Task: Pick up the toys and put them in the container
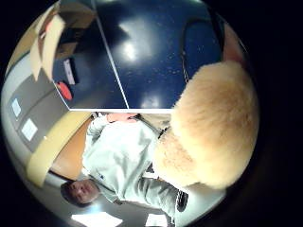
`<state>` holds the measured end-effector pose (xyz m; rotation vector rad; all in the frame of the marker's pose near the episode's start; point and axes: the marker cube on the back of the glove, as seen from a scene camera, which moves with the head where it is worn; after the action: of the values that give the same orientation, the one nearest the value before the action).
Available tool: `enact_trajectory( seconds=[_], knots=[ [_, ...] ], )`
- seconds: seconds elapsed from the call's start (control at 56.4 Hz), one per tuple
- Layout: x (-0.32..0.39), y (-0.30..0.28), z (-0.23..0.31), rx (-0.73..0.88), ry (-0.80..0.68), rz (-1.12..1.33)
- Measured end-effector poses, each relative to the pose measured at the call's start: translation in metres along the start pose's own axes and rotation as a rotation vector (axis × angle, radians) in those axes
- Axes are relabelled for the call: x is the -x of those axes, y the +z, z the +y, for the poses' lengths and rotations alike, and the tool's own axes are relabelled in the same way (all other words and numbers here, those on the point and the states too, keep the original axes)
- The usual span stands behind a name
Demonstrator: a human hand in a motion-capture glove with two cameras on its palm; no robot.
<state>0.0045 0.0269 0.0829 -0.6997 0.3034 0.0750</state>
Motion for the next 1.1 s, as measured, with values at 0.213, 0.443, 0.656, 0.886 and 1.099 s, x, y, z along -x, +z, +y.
enact_trajectory(
  seconds=[0.213,0.443,0.656,0.886,1.099],
  knots=[
    [0.077,-0.097,0.045,-0.28,-0.165,0.029],
    [0.157,-0.179,0.026,-0.564,-0.271,-0.08],
    [0.225,-0.214,-0.029,-0.698,-0.326,-0.163],
    [0.229,-0.206,-0.115,-0.76,-0.241,-0.144],
    [0.264,-0.165,-0.115,-0.599,-0.505,-0.11]
  ],
)
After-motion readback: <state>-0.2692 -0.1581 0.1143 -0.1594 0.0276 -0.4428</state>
